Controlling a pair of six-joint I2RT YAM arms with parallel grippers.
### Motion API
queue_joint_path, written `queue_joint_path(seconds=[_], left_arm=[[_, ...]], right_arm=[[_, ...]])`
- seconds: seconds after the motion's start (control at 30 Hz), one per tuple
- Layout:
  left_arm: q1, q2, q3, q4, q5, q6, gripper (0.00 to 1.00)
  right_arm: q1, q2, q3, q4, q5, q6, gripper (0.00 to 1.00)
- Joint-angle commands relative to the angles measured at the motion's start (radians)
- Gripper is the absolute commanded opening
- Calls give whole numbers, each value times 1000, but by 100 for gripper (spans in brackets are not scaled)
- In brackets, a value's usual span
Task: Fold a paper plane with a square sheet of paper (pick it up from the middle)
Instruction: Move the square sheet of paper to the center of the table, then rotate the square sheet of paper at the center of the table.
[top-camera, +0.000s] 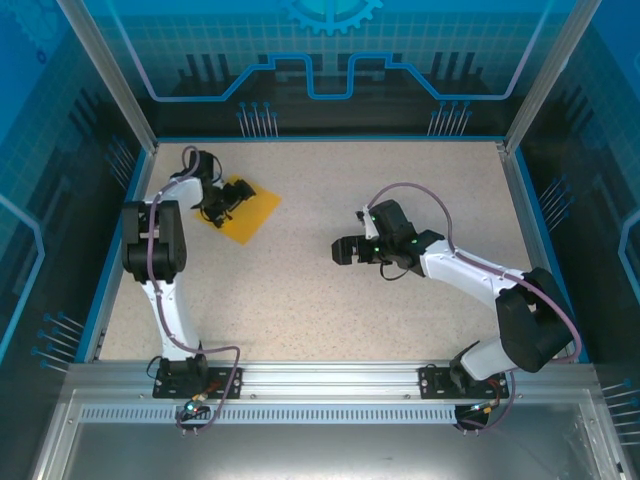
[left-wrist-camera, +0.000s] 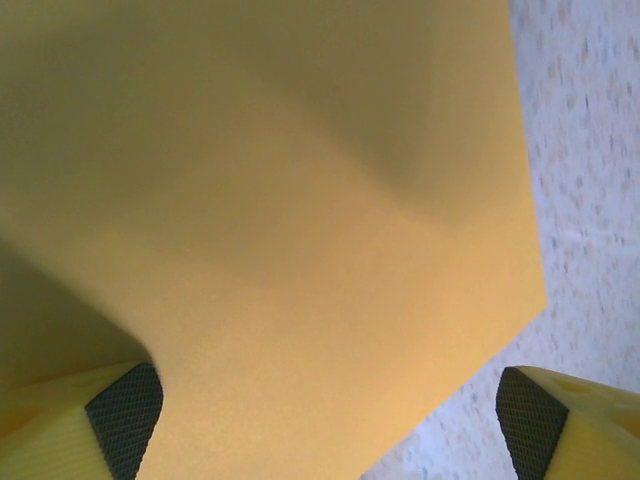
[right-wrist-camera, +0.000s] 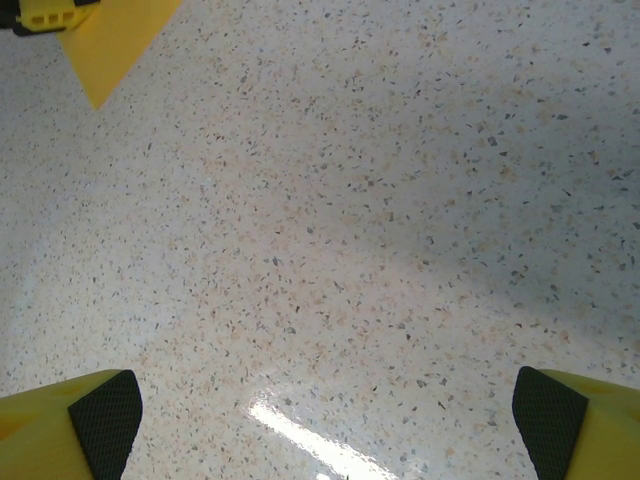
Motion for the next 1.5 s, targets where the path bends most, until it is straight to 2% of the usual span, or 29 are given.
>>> queue_joint_path(seconds=[0.0,0.2,0.37,0.53,0.6,0.7,0.8,1.0,1.13,1.37,1.47], left_arm=[[-66,-36,-141,11,87,-128,92],[-213,-129,-345,181,96,-279,92],[-340,-189,-517,364,86,-459,92],[-395,-279,-607,476,83,-544,92],[-395,-341,-593,430,54,-510,93],[-386,-441,-544,275,-47,-423,95],[-333,-549,-537,192,-122,-364,97],[-169,-748,-556,52,-208,-233,99],[-134,-866,-585,6,-263,-155,98],[-126,-974,-651,19,-271,-116,98],[-126,-991,-667,41,-226,-97,99]], right_arm=[[17,4,-41,16,18,37,100],[20,6,-87,77,-6,100,99],[42,8,-113,118,-32,152,98],[102,22,-97,121,-19,173,90],[127,35,-87,137,-18,190,82],[165,71,-58,173,-23,228,75],[200,139,3,188,-26,255,75],[259,327,195,188,-27,304,74],[270,456,337,112,-23,316,75],[282,603,491,-43,-50,287,70],[284,605,462,-95,-41,250,66]])
